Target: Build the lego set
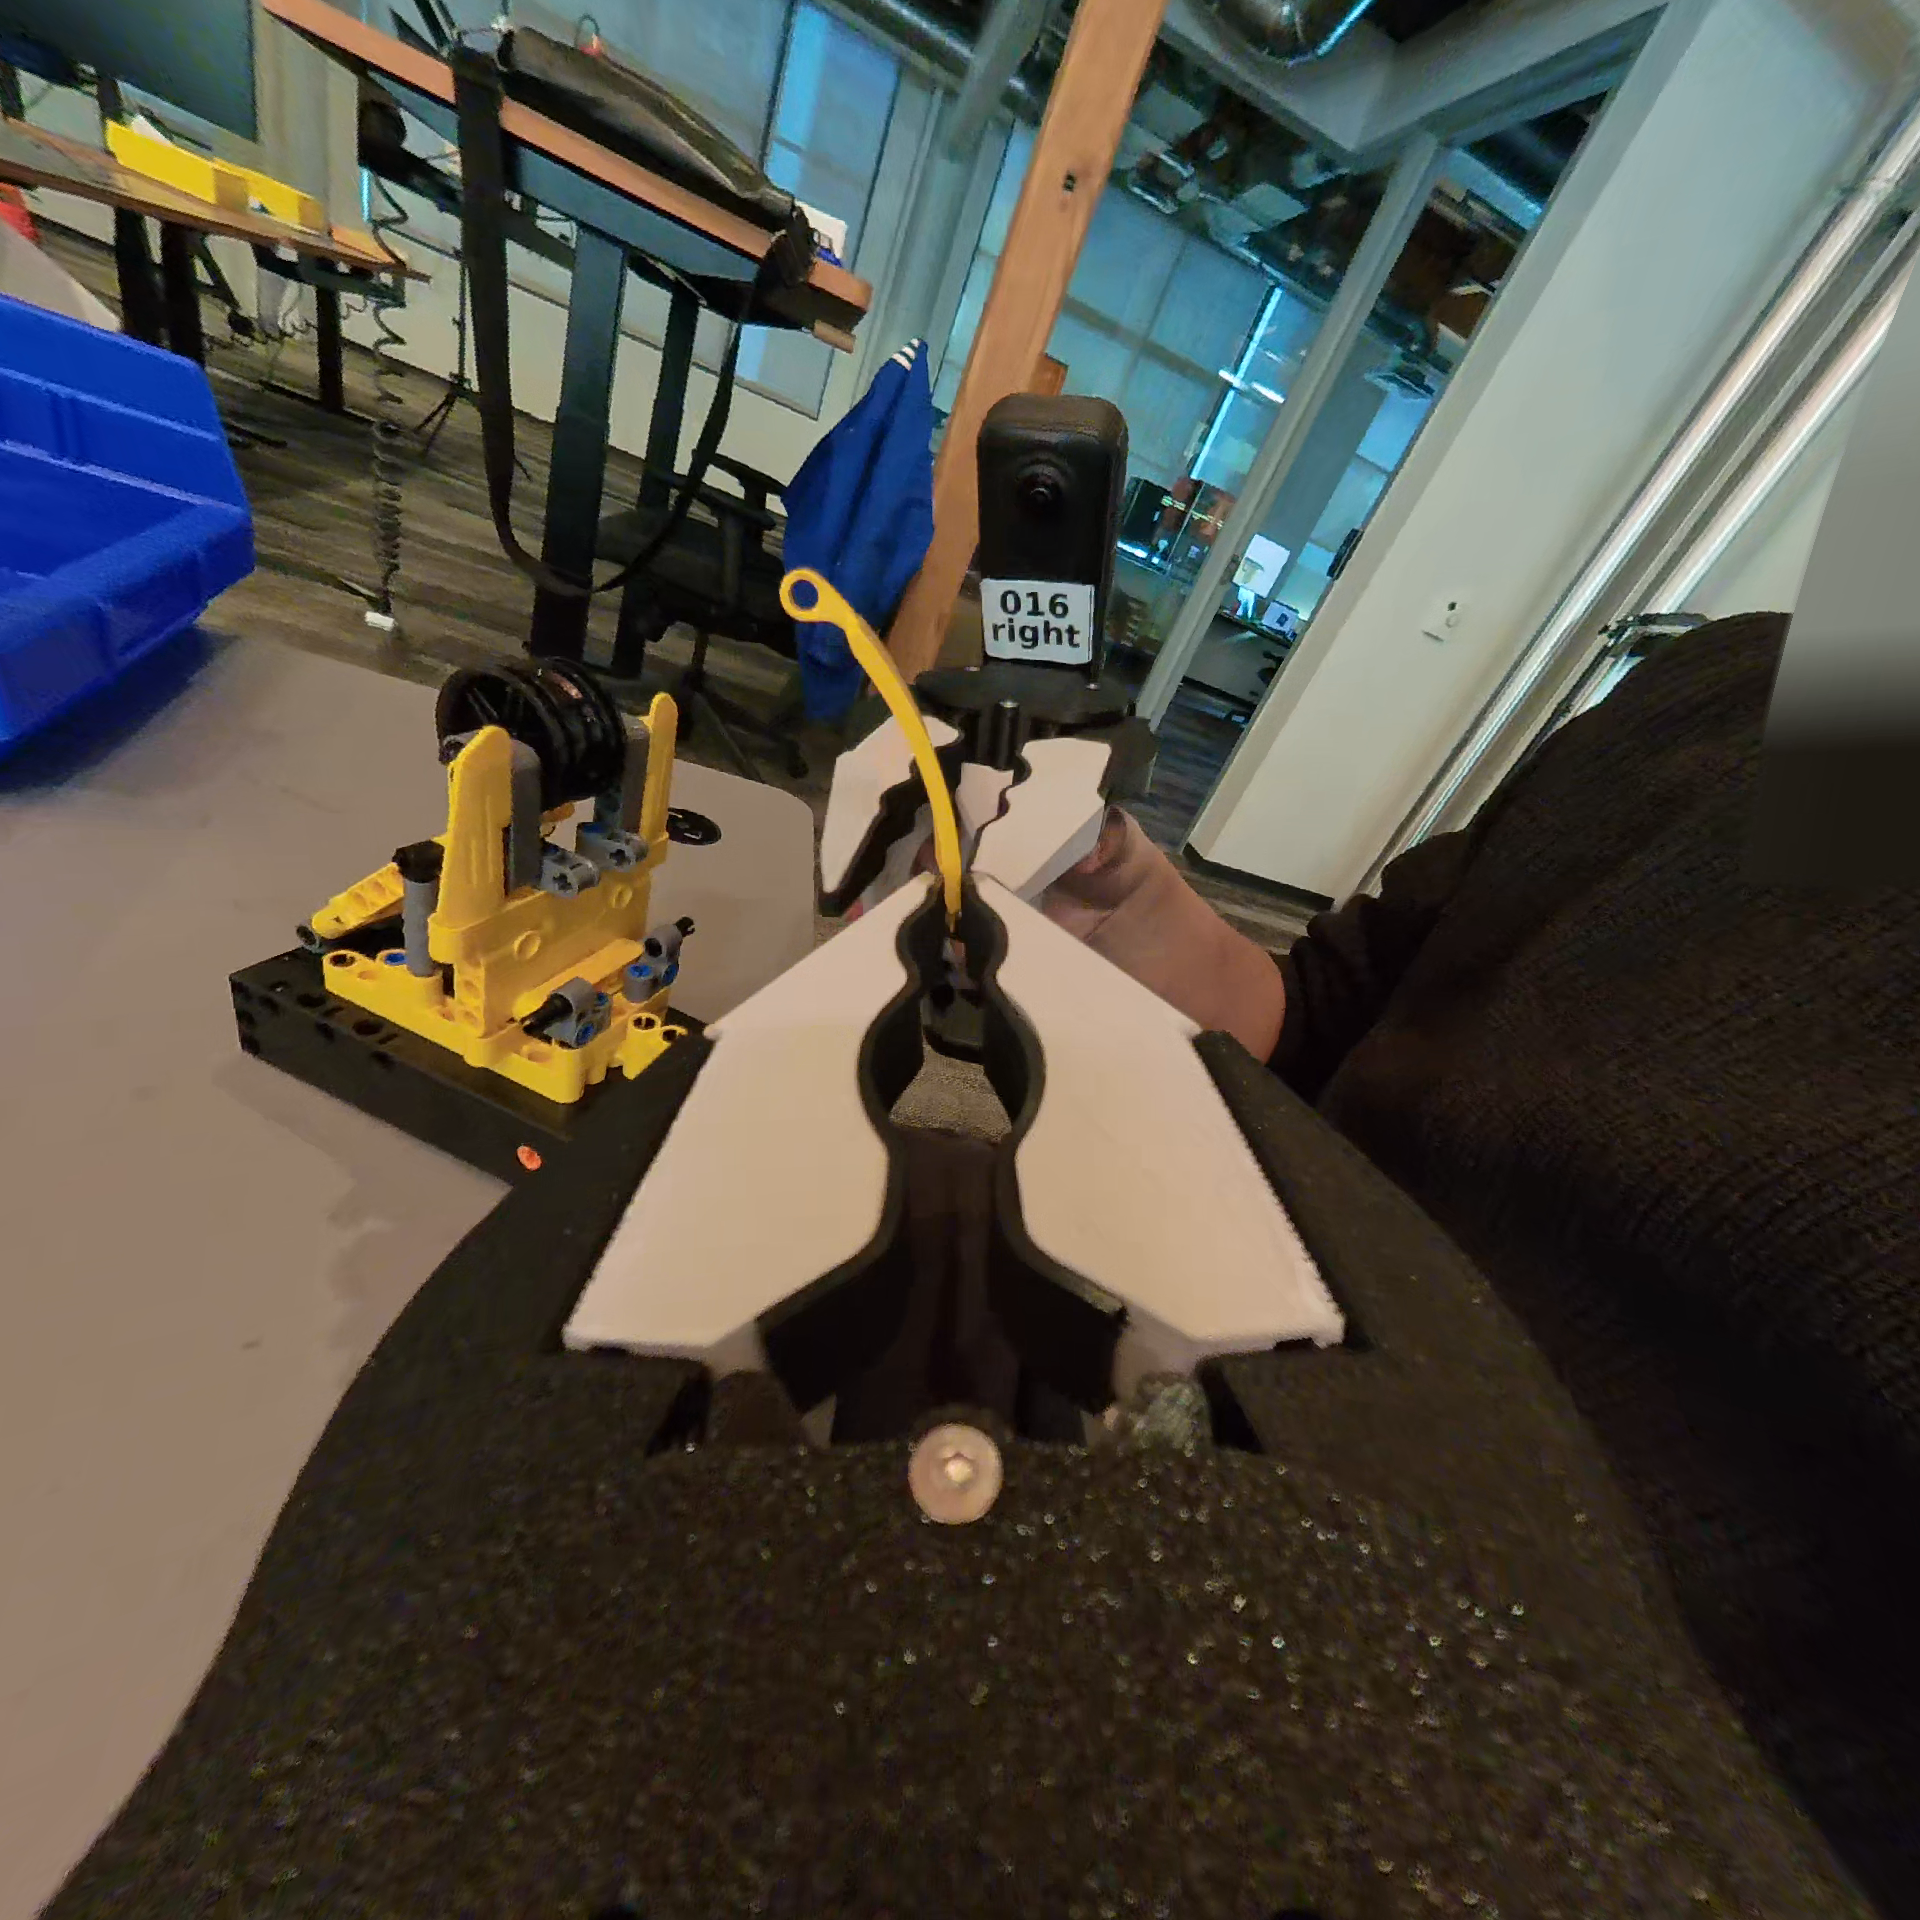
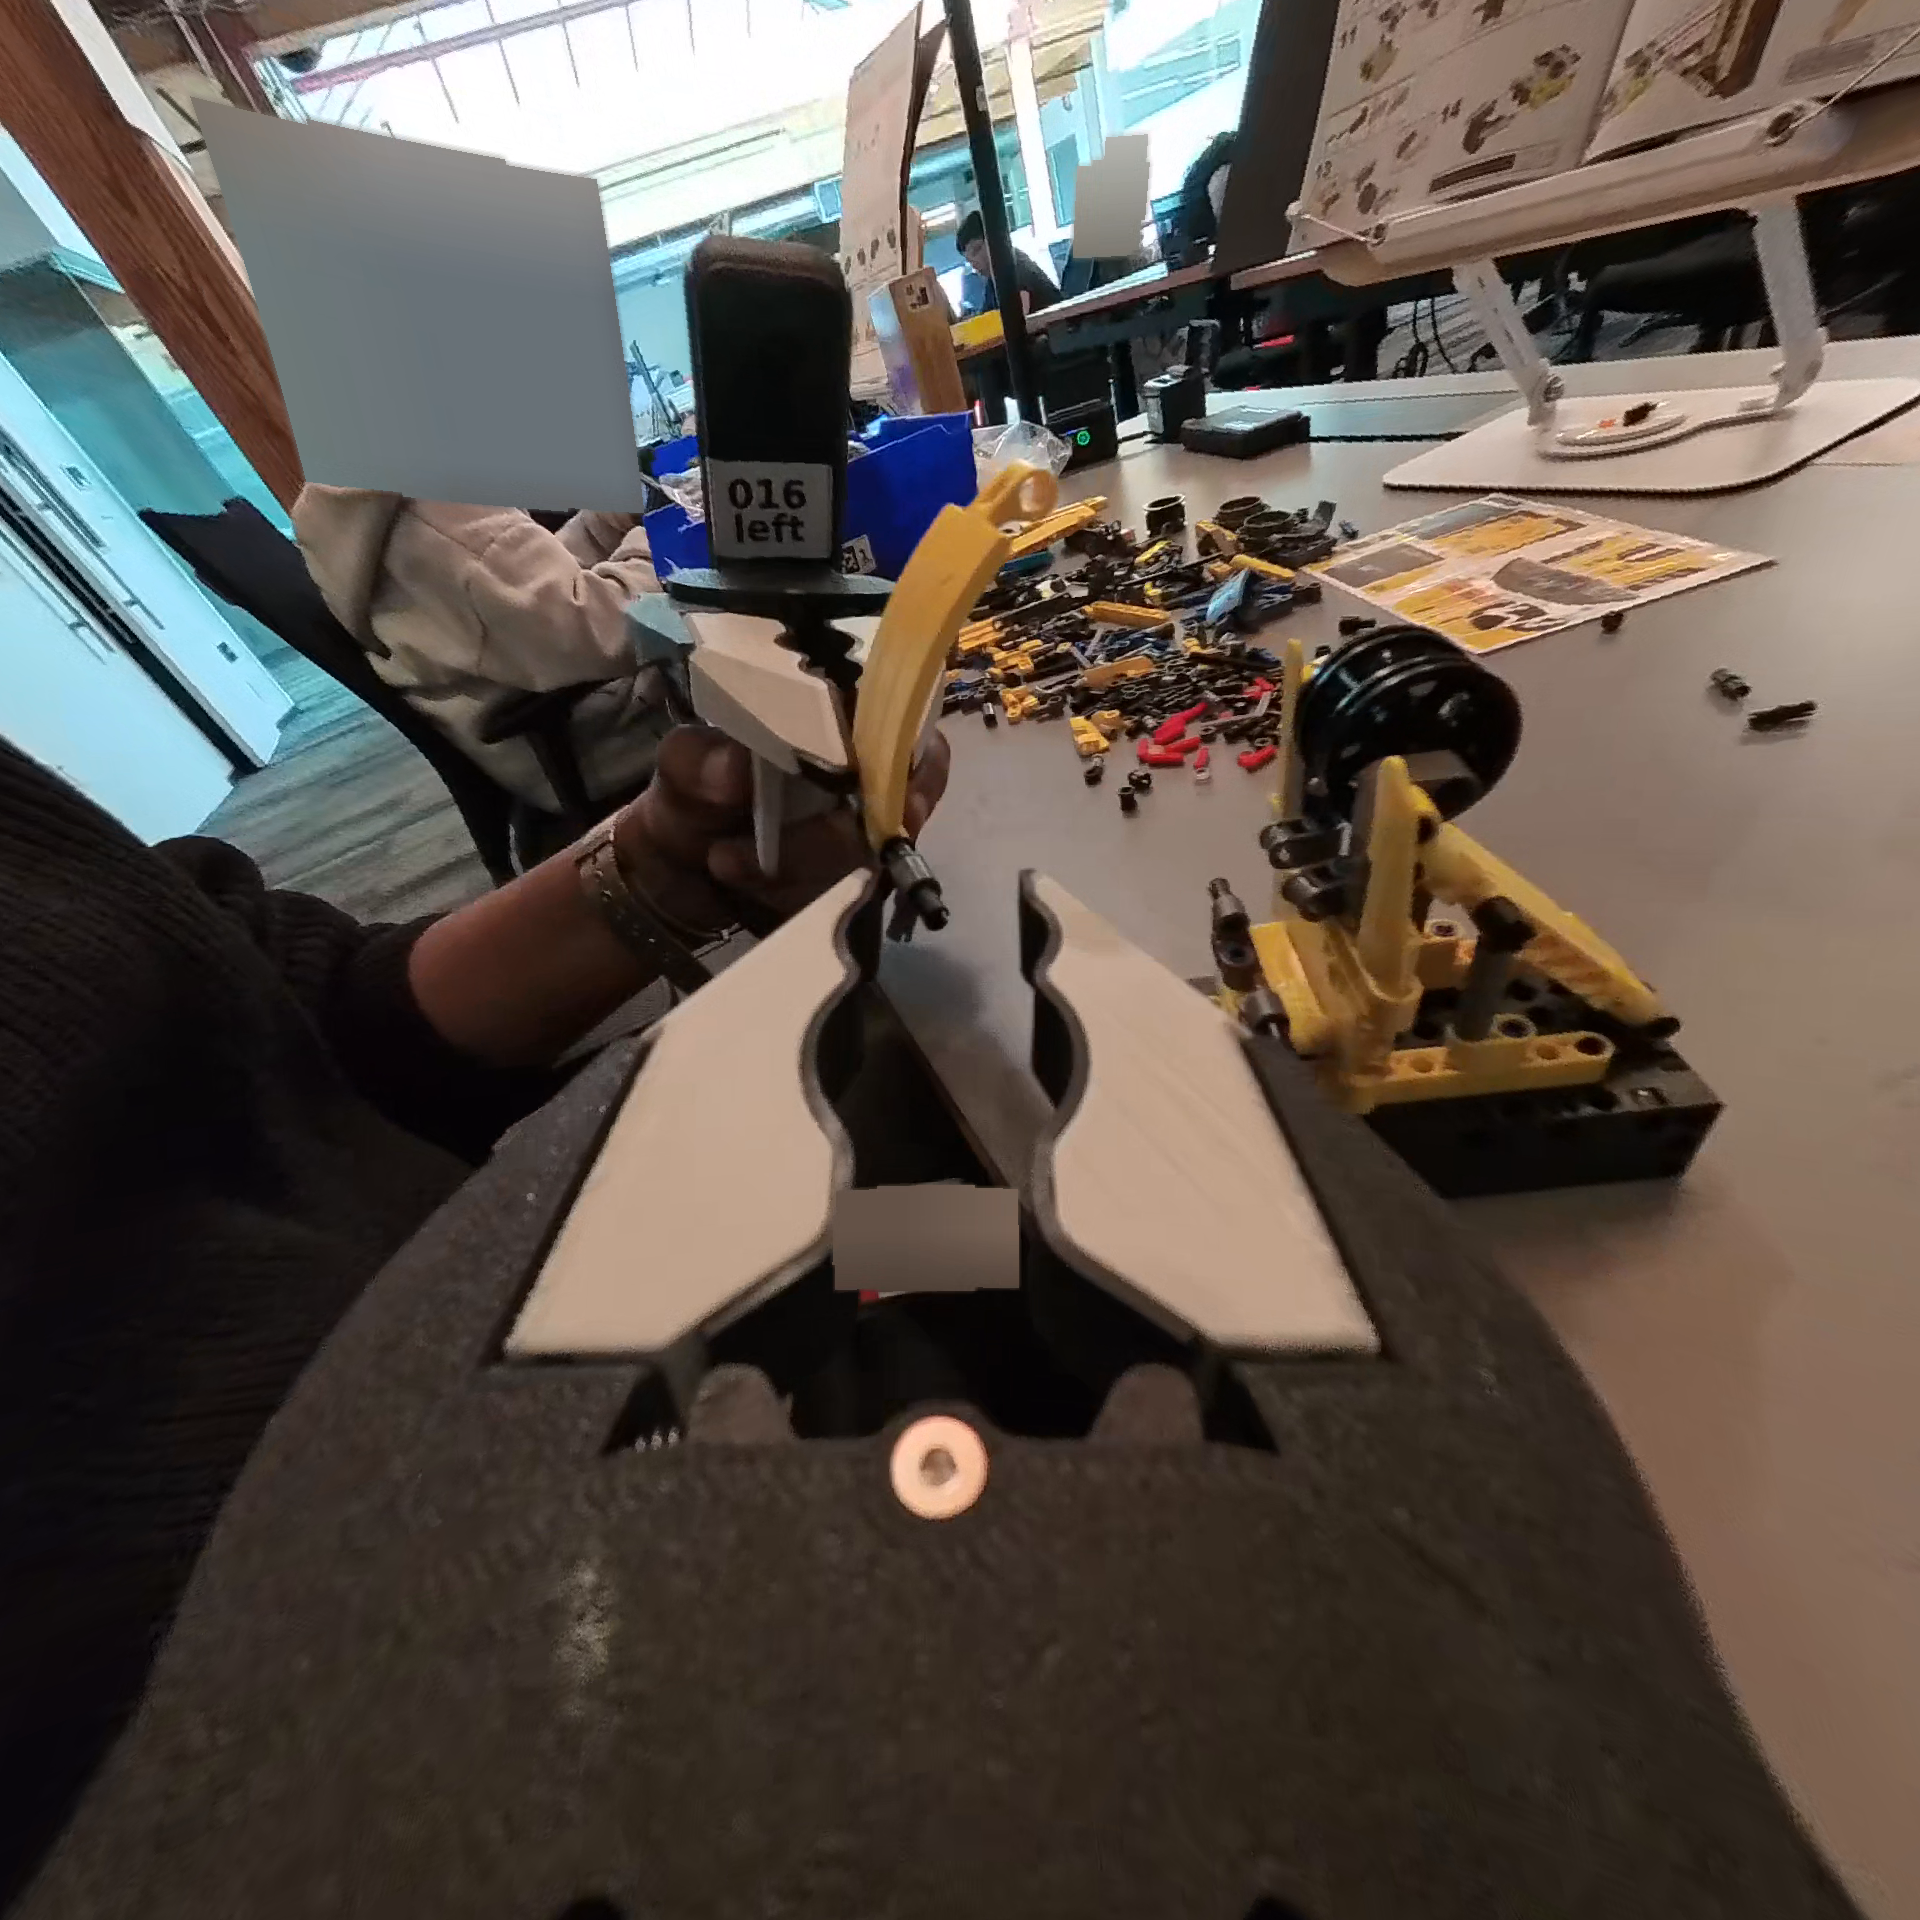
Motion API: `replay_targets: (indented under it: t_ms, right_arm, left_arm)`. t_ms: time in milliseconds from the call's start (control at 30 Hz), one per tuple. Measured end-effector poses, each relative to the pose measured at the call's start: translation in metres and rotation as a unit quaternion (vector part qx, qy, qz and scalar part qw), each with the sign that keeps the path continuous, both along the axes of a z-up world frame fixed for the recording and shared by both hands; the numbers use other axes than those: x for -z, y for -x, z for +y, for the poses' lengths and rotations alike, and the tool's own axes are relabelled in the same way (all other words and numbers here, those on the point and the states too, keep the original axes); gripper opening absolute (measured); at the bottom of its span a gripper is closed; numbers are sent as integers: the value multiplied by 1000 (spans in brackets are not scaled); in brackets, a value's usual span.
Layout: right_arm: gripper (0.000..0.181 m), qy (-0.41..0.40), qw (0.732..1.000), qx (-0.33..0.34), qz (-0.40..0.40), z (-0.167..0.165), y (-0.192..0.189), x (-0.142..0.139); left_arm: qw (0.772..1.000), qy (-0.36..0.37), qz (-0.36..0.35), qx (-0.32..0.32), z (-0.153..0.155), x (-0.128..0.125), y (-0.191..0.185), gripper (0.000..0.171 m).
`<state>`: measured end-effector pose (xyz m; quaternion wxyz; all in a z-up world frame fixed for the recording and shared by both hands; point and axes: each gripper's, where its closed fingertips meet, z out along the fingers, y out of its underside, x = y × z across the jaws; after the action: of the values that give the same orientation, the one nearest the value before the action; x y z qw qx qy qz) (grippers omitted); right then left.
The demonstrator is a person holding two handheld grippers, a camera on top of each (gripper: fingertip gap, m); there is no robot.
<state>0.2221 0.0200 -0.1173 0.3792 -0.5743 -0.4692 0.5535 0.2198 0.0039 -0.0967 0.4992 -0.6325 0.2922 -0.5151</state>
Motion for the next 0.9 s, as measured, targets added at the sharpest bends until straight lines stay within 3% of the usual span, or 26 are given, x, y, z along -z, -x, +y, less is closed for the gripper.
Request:
replay_targets:
  t_ms: [33,100,233,433,500,600,733,900]
  right_arm:
    - [25,2,1000,-1,1,0,0,0]
    - [8,11,1000,-17,3,-4,-1,-1]
    - [6,-5,1000,-24,19,-7,-1,-5]
    - [6,-122,992,7,8,-4,-3,-3]
    - [6,-112,994,12,15,-1,-5,-4]
    - [6,-69,996,17,49,8,-11,-11]
    - [6,-25,997,2,72,9,-13,-14]
    - [6,-37,998,5,54,6,-6,-5]
  left_arm:
    - [1000,-1,-1,-1,0,0,0,1]
    - [1000,-1,-9,-1,0,-2,1,1]
    - [999,20,-38,8,1,-4,3,1]
    - [996,60,-58,12,6,-3,2,2]
    - [997,58,-44,-1,10,0,3,4]
    - [998,59,-17,-29,16,7,10,45]
    - [997,42,16,-58,20,15,15,46]
    - [997,66,-28,10,8,11,1,44]
